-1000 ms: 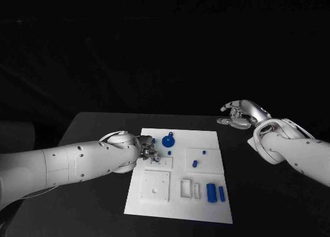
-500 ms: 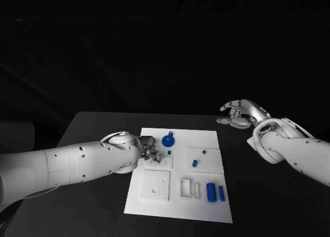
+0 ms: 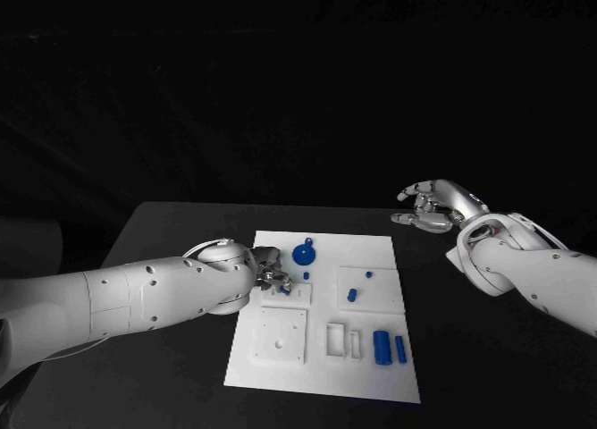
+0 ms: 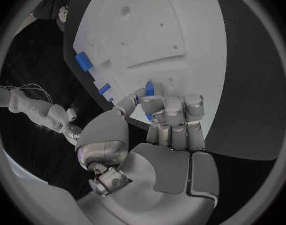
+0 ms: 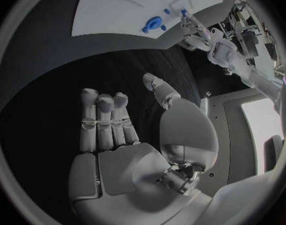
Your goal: Assemble the parts on the task board
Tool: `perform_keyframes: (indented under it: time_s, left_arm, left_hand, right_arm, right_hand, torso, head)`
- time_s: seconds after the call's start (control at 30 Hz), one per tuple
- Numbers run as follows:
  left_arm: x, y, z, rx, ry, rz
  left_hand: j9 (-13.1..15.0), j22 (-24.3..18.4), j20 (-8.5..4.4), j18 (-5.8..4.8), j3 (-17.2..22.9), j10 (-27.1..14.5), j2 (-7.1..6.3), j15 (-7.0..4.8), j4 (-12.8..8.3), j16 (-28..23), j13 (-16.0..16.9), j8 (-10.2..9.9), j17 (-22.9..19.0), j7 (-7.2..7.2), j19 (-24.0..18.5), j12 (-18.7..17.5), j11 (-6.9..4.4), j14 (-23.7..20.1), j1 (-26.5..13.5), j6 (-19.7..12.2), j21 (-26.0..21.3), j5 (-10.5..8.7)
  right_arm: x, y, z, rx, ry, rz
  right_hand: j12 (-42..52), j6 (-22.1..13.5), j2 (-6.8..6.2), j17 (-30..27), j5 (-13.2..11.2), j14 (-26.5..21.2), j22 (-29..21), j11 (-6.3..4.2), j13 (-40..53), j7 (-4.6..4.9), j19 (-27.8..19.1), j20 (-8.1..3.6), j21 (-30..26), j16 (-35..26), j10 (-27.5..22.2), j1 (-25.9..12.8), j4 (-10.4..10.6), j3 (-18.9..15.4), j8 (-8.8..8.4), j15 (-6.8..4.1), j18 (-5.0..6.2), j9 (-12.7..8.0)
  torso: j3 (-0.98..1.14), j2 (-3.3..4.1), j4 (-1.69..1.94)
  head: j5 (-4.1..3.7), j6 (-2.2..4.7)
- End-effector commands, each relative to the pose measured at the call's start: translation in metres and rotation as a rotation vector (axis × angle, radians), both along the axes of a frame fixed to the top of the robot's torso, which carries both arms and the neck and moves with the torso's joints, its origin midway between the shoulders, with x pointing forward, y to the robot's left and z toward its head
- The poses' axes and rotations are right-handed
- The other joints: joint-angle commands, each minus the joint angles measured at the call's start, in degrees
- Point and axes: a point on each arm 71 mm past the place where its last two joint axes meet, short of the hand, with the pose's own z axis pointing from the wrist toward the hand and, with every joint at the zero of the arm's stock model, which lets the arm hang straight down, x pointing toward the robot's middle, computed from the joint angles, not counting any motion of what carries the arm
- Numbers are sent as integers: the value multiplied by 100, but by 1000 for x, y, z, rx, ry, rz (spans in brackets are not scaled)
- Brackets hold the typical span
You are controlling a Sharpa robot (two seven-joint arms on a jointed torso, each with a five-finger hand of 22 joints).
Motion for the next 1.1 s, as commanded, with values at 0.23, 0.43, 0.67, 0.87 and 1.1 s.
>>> perform_keyframes:
  time_s: [0.23,0.43,0.67,0.87,1.1]
  left_arm:
    - [0,-2,-1,-3,3,-10]
    - [0,-3,-3,-2,7,-11]
    - [-1,-4,-7,0,7,-13]
    - [-1,-5,-8,1,4,-15]
    - [-2,-6,-8,1,0,-18]
  left_hand:
    - [9,-6,-626,86,760,-57,51,-251,-26,30,-13,39,-10,-357,29,29,-71,213,-14,800,22,-25]
    - [12,-6,-628,88,769,-58,43,-252,-26,29,-17,39,-13,-358,30,30,-71,212,-17,797,21,-38]
    - [17,-8,-631,92,784,-59,26,-254,-21,27,-25,41,-18,-358,32,32,-71,211,-17,791,20,-67]
    - [21,-10,-634,95,796,-60,14,-255,-13,25,-32,41,-23,-357,35,33,-71,210,-15,787,19,-93]
    - [29,-15,-638,99,815,-61,-7,-257,0,21,-46,43,-32,-357,42,34,-70,209,0,780,16,-147]
  right_arm:
    - [-1,3,0,-5,8,14]
    - [-1,3,0,-4,8,16]
    - [-1,4,0,-4,9,17]
    - [-1,4,0,-4,9,18]
    - [-1,4,0,-3,10,18]
  right_hand:
    - [-7,-34,11,-9,50,-41,2,3,-9,61,-17,29,-36,18,-24,53,12,-30,34,-15,414,9]
    - [-6,-34,12,-12,56,-42,3,4,-10,61,-17,30,-36,19,-25,52,14,-31,34,-14,414,9]
    - [-5,-34,14,-14,62,-42,3,4,-12,62,-17,30,-37,21,-25,50,16,-33,35,-14,414,9]
    - [-4,-34,16,-16,67,-43,4,4,-13,62,-17,31,-37,22,-25,49,18,-35,35,-14,414,9]
    - [-3,-33,16,-20,73,-44,4,4,-16,62,-17,32,-38,25,-26,45,22,-39,36,-14,414,9]
  torso:
    - [0,0,2]
    - [2,-1,3]
    - [2,-1,-1]
    - [2,-2,3]
    - [1,-3,4]
  head:
    - [17,-9]
    - [12,-9]
    - [7,-14]
    - [7,-14]
    - [2,-15]
